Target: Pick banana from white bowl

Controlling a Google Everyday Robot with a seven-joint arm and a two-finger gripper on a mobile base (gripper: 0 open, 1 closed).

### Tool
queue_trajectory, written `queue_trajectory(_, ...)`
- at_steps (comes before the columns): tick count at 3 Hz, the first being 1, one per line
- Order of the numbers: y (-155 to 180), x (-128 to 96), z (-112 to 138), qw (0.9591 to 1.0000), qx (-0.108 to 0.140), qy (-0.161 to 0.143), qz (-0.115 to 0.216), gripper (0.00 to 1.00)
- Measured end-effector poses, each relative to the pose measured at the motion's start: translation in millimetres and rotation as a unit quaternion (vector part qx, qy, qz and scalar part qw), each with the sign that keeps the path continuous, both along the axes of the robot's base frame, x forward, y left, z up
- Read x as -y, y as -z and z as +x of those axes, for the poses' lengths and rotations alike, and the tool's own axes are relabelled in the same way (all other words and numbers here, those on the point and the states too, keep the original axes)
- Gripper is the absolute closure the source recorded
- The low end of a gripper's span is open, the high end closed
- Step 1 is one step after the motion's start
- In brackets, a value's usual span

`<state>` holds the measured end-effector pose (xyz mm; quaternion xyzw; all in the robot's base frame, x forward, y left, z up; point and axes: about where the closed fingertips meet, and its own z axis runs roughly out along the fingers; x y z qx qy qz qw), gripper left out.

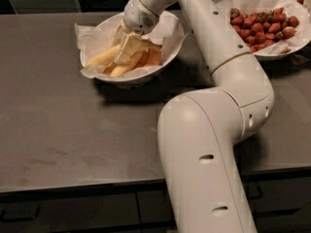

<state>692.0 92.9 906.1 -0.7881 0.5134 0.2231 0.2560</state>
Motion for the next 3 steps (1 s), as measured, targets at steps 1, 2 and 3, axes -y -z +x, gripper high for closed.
queue_trajectory(1,0.2,0.0,0.0,1.0,0.0,0.0,0.0,1.0)
queue_trajectory(2,2.1,0.0,0.4,1.0,0.0,0.0,0.0,1.0)
queue_trajectory(3,-5.6,-5.6,3.4,0.9999,0.012,0.008,0.008,1.0)
